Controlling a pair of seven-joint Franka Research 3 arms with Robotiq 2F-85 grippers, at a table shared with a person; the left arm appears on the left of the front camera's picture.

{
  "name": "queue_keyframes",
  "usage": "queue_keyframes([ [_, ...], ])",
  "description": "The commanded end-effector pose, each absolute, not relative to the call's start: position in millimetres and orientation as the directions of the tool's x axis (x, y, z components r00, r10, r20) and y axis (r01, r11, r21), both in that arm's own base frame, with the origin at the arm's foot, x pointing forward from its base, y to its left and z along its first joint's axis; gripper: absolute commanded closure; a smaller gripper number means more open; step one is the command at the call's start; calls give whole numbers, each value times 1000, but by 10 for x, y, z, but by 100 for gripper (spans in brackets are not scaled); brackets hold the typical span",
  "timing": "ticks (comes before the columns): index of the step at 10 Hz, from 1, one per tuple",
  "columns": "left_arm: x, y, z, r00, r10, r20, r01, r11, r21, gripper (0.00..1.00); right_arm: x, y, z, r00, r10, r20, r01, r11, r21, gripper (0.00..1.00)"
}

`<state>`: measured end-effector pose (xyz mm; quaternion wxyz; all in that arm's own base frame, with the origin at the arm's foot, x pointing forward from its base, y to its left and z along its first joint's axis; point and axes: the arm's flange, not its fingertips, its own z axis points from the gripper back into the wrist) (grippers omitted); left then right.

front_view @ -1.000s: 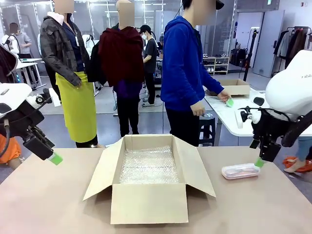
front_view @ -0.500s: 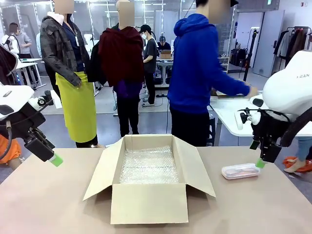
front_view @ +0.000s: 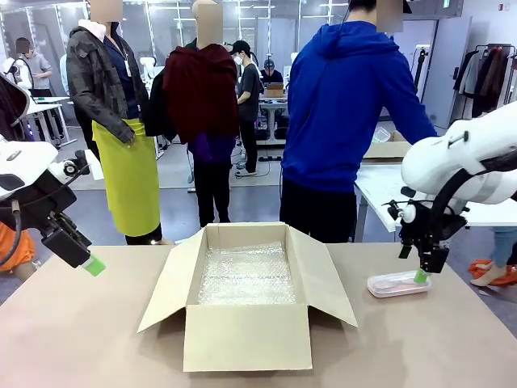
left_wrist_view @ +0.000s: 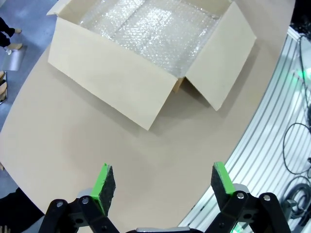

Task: Pack the glasses set securely to prepare it for shipping.
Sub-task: Place the Glasses case inside the Package Box.

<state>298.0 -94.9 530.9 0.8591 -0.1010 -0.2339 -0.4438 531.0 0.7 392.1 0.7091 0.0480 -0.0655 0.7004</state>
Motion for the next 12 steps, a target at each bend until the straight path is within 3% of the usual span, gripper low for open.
queue_keyframes([
  [1, 2986, -945, 5319, 492, -711, 502, 811, 584, 33, 0, 5444, 58, 3841, -3, 989, 150, -999, 4, -40, 0],
  [7, 2986, -945, 5319, 492, -711, 502, 811, 584, 33, 0, 5711, 136, 3265, -6, 996, 89, -996, 2, -84, 0],
  [12, 2986, -945, 5319, 492, -711, 502, 811, 584, 33, 0, 5732, 87, 3126, 19, 996, 85, -997, 25, -71, 0],
])
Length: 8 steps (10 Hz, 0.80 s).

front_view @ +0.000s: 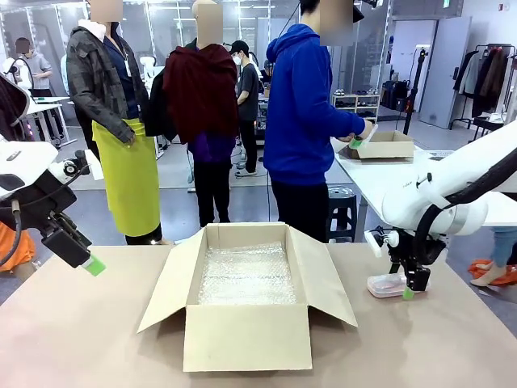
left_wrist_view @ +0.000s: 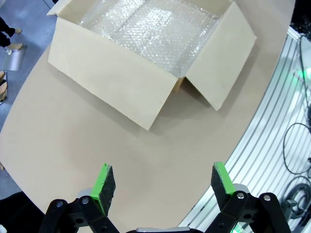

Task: Pack the glasses set securely to prepare it for shipping.
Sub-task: Place the Glasses case inside the Package Box.

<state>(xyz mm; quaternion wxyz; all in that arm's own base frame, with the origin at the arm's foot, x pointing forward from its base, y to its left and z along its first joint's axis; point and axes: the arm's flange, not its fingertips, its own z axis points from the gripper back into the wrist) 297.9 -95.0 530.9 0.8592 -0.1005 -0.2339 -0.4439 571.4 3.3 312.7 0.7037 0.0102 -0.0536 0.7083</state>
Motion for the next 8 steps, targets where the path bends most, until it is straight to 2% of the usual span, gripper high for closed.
queue_keyframes([
  [1, 2986, -945, 5319, 492, -711, 502, 811, 584, 33, 0, 5729, 93, 3111, 22, 996, 81, -997, 27, -73, 0],
  [2, 2986, -945, 5319, 492, -711, 502, 811, 584, 33, 0, 5731, 102, 3099, 24, 997, 73, -997, 29, -72, 15],
  [3, 2986, -945, 5319, 492, -711, 502, 811, 584, 33, 0, 5733, 108, 3105, 26, 997, 74, -997, 31, -74, 20],
  [4, 2986, -945, 5319, 492, -711, 502, 811, 584, 33, 0, 5726, 115, 3126, 25, 997, 71, -997, 30, -77, 35],
  [5, 2986, -945, 5319, 492, -711, 502, 811, 584, 33, 0, 5721, 121, 3146, 31, 999, 43, -996, 35, -81, 26],
  [6, 2986, -945, 5319, 492, -711, 502, 811, 584, 33, 0, 5689, 135, 3222, 35, 997, 64, -997, 39, -70, 53],
  [8, 2986, -945, 5319, 492, -711, 502, 811, 584, 33, 0, 5641, 162, 3525, 61, 992, 107, -995, 70, -77, 53],
])
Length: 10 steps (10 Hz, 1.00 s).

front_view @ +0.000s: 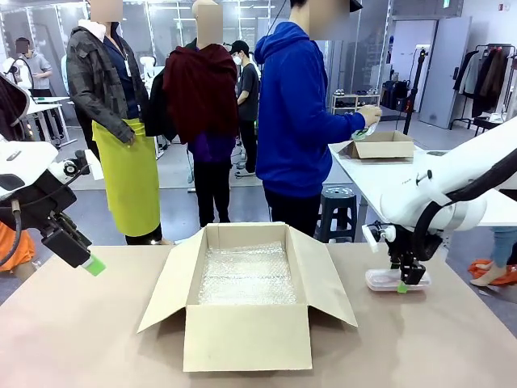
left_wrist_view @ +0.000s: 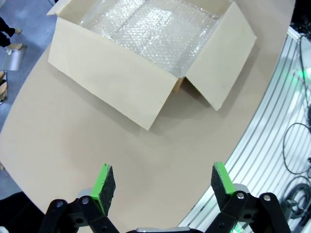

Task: Pack the glasses set securely to prepare it for shipping.
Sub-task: Place the Glasses case inside the Package Box.

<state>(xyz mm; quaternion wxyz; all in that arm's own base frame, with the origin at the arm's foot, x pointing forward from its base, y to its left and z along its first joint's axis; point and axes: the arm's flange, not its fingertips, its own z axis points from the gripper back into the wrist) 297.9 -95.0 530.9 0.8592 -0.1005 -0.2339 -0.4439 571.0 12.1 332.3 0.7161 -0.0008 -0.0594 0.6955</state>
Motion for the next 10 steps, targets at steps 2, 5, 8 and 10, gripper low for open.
queue_keyframes([
  [2, 2986, -945, 5319, 492, -711, 502, 811, 584, 33, 0, 5539, 261, 3984, 116, 988, 100, -990, 123, -71, 53],
  [5, 2986, -945, 5319, 492, -711, 502, 811, 584, 33, 0, 5432, 502, 4587, 152, 984, 96, -986, 157, -50, 53],
  [8, 2986, -945, 5319, 492, -711, 502, 811, 584, 33, 0, 5493, 1054, 5064, 164, 984, 73, -986, 166, -21, 53],
  [10, 2986, -945, 5319, 492, -711, 502, 811, 584, 33, 0, 5684, 1686, 5313, 133, 989, 61, -990, 135, -35, 53],
])
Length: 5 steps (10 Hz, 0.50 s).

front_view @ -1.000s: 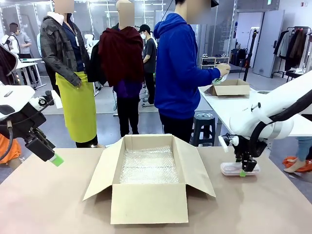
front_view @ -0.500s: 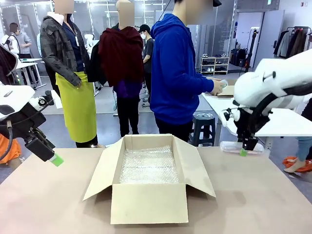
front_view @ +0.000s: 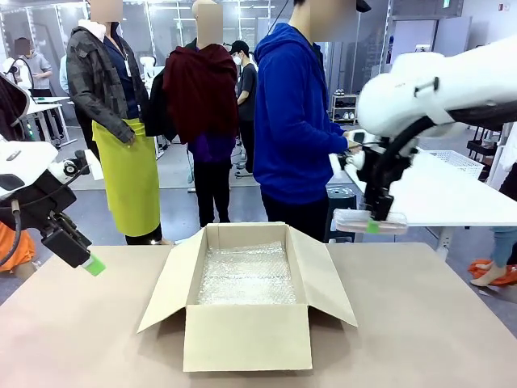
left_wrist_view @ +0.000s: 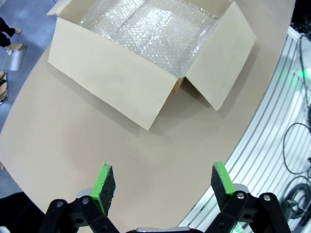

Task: Pack the glasses set securely to prepare it for shipping.
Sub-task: Place the Glasses case inside the Package Box.

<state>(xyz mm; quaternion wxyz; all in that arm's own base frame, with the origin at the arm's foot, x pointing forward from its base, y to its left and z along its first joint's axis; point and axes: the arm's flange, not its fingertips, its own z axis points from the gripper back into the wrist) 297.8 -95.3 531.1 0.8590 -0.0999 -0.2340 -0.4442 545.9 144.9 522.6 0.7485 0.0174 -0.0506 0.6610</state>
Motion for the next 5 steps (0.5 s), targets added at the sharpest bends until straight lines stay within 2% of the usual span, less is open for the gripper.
queue_keyframes([
  [1, 2986, -945, 5319, 492, -711, 502, 811, 584, 33, 0, 5809, 1995, 5361, 123, 991, 57, -991, 125, -46, 53],
  [5, 2986, -945, 5319, 492, -711, 502, 811, 584, 33, 0, 6283, 3137, 5239, 114, 992, 47, -991, 117, -69, 53],
])
